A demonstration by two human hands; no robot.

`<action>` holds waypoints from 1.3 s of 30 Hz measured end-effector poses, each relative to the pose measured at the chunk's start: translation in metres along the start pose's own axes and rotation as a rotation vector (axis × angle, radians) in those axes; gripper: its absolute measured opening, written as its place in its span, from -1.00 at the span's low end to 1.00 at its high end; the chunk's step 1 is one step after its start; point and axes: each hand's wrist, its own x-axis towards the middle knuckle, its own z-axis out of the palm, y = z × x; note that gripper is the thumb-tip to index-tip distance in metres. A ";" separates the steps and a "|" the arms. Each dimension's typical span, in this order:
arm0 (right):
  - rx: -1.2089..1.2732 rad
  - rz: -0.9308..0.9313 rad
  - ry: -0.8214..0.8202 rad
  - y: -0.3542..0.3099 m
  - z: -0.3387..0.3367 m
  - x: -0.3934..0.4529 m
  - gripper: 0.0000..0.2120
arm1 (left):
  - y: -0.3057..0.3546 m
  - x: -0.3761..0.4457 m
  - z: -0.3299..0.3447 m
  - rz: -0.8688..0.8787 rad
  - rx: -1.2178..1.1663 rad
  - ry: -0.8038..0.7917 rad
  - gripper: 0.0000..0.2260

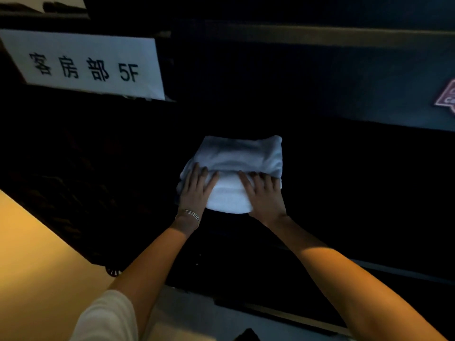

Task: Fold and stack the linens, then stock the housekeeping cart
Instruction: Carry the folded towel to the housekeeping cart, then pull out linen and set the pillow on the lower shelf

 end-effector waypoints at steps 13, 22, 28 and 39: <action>0.364 0.110 -0.248 0.006 -0.095 -0.027 -0.02 | -0.027 -0.008 -0.093 0.006 -0.380 -0.522 -0.25; 0.423 0.312 -0.421 0.028 -0.173 -0.114 -0.29 | -0.003 0.003 -0.191 0.417 -0.306 -0.675 -0.42; 0.325 0.542 -0.513 0.052 -0.177 -0.202 -0.41 | 0.084 0.010 -0.217 0.754 -0.340 -0.708 -0.46; 0.352 1.104 -0.708 0.096 -0.200 -0.388 -0.42 | 0.280 -0.018 -0.277 1.313 -0.160 -0.457 -0.50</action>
